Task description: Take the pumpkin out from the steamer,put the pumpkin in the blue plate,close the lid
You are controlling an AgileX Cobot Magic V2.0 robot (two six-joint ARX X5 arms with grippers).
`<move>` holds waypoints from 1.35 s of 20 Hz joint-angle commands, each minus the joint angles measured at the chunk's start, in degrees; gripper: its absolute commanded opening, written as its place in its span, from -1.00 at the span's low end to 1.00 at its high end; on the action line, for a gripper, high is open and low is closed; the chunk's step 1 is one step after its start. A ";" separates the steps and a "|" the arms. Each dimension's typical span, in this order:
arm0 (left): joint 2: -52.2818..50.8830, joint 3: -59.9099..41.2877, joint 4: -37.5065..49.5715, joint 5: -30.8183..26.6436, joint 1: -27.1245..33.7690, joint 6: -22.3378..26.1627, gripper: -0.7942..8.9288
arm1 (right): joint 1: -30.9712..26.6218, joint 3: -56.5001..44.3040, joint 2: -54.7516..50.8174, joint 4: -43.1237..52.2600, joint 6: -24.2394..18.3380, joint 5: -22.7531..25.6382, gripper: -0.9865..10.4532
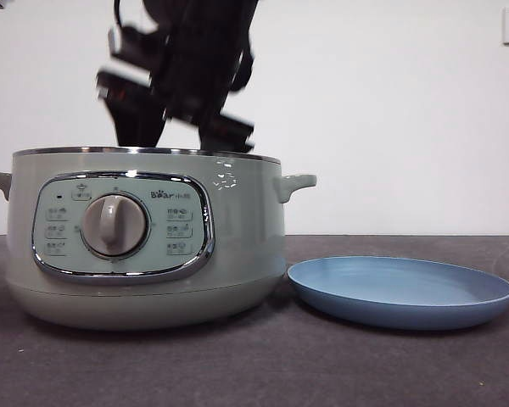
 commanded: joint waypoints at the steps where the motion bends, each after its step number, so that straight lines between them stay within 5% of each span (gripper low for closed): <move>1: -0.59 0.79 2.82 -0.39 0.02 0.57 -0.85 | -0.76 -0.07 -4.68 -3.67 0.26 0.15 -0.83; 5: -0.57 0.79 6.49 -0.26 0.02 0.59 -0.85 | -6.03 -0.07 -14.05 -15.10 0.57 0.17 -0.83; 9: -0.55 0.79 10.27 4.33 0.02 0.59 -0.85 | -12.26 -0.42 -20.17 -19.87 5.46 2.49 -0.83; 15: 0.83 0.79 12.92 5.99 0.02 0.59 -0.85 | -16.98 -6.32 -28.13 -19.91 12.39 22.95 -0.83; 17: 2.51 0.79 13.73 7.08 0.02 0.59 -0.85 | -17.77 -11.30 -30.05 -19.89 13.66 25.46 -0.83; 23: 8.50 0.79 14.82 10.23 0.02 0.59 -0.85 | -18.64 -30.62 -31.34 -8.26 13.60 24.72 -0.83; 27: 12.02 0.79 16.81 11.65 0.02 0.61 -0.85 | -18.82 -43.19 -31.34 9.53 10.56 9.77 -0.83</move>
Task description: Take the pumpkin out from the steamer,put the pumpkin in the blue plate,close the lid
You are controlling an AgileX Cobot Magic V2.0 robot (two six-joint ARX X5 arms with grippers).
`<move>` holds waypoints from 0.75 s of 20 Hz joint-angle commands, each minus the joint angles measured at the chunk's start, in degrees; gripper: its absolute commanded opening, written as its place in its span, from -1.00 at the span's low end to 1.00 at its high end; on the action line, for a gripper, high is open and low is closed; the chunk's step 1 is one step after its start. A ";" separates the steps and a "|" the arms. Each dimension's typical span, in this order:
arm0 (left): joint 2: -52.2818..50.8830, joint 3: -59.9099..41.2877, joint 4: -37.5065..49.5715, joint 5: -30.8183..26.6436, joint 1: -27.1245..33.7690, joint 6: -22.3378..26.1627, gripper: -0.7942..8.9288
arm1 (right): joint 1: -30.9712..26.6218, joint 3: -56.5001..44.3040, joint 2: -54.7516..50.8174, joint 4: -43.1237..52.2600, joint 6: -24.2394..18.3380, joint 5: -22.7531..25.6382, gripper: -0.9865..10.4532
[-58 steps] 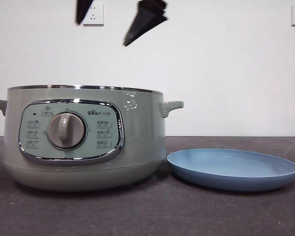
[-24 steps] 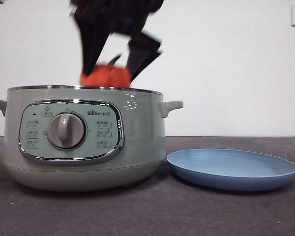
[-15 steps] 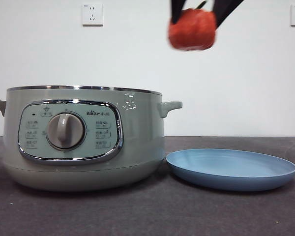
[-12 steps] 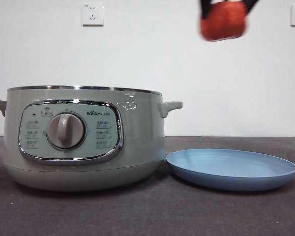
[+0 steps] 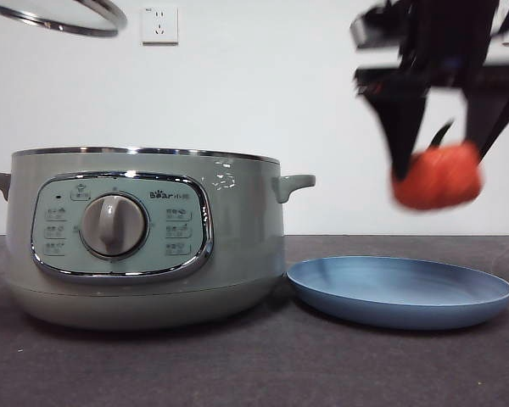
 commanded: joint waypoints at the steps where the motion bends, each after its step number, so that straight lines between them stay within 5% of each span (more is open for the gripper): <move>1: 0.39 0.79 4.31 2.25 0.00 0.59 -0.85 | 0.13 -6.34 0.24 9.11 -1.79 -5.35 -0.83; 12: 1.09 0.79 7.96 3.91 0.00 0.59 -0.85 | -1.49 -10.91 6.29 16.81 -2.75 -5.66 -0.80; 15: 1.09 0.79 7.93 3.96 0.00 0.59 -0.85 | -1.46 -10.91 7.52 16.46 -2.75 -5.68 -0.47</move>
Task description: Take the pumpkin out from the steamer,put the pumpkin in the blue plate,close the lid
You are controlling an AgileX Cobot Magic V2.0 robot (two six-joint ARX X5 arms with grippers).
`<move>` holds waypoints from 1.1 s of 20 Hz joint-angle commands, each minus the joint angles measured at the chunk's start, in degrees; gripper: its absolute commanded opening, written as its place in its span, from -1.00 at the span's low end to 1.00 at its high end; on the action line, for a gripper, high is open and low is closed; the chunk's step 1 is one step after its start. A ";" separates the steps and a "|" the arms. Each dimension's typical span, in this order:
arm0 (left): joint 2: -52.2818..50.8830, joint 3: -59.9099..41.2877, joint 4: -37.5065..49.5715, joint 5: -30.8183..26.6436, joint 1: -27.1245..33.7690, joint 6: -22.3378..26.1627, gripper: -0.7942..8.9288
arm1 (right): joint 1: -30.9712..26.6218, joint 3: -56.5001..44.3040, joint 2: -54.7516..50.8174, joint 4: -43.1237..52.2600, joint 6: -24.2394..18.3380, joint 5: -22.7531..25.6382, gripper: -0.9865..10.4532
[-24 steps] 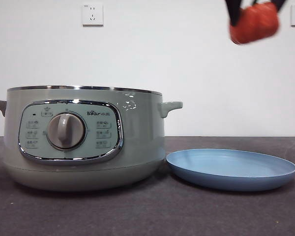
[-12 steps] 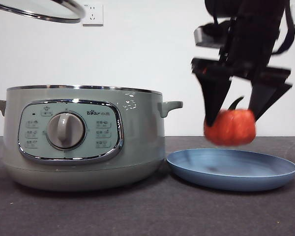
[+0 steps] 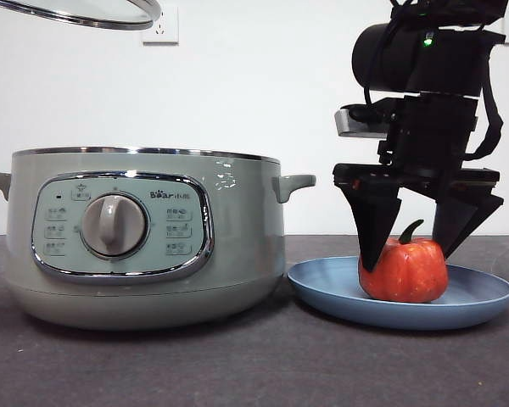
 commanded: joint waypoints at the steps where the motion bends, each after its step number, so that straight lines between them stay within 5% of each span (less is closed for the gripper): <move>1: -0.66 0.79 2.80 -0.17 0.02 0.55 -0.85 | -0.02 -0.68 1.27 -0.35 -0.26 -0.09 -0.40; 6: -0.66 0.79 2.29 0.33 0.02 0.55 -0.85 | -0.02 -0.68 1.60 -1.05 0.79 -0.04 0.26; 12: -0.66 0.79 1.97 2.86 0.02 0.55 -0.85 | 0.63 -0.66 -0.98 -1.42 0.92 -0.07 0.27; 22: 3.37 0.61 2.45 9.01 0.00 0.42 -0.85 | 0.76 -0.66 -23.37 -1.88 1.86 0.24 0.27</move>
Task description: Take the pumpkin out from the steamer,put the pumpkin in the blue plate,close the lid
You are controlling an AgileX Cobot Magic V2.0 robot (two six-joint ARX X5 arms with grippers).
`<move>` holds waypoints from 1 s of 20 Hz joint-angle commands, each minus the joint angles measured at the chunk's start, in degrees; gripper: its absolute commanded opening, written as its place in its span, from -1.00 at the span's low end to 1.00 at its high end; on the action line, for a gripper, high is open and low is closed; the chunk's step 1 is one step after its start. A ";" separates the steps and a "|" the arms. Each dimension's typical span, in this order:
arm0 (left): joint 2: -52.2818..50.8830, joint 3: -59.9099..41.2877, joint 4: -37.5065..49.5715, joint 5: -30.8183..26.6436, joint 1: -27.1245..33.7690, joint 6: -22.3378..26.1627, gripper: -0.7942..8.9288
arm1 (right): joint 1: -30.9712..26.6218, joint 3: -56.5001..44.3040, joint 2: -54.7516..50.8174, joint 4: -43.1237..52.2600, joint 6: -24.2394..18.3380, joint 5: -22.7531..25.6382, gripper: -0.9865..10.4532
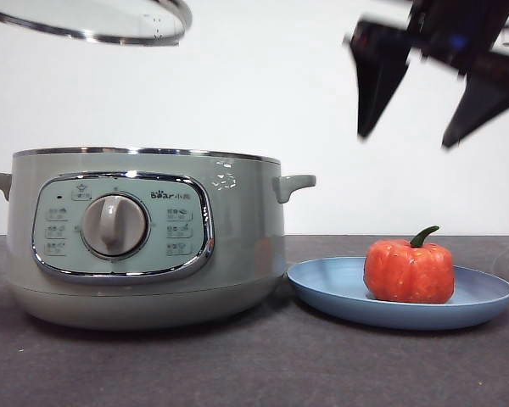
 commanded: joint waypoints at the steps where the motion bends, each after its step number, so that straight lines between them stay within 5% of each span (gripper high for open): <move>1: 1.53 0.59 3.37 2.69 0.02 0.09 -0.85 | 0.02 -0.50 -4.76 0.11 0.74 0.31 0.27; 11: 11.15 -4.70 13.16 5.31 -1.18 -2.78 -0.85 | 0.02 -0.50 -18.71 0.04 1.66 0.52 0.27; 20: 17.49 -7.26 20.92 5.22 -4.09 -4.48 -0.85 | 0.02 -0.50 -20.68 -1.46 2.10 0.55 0.27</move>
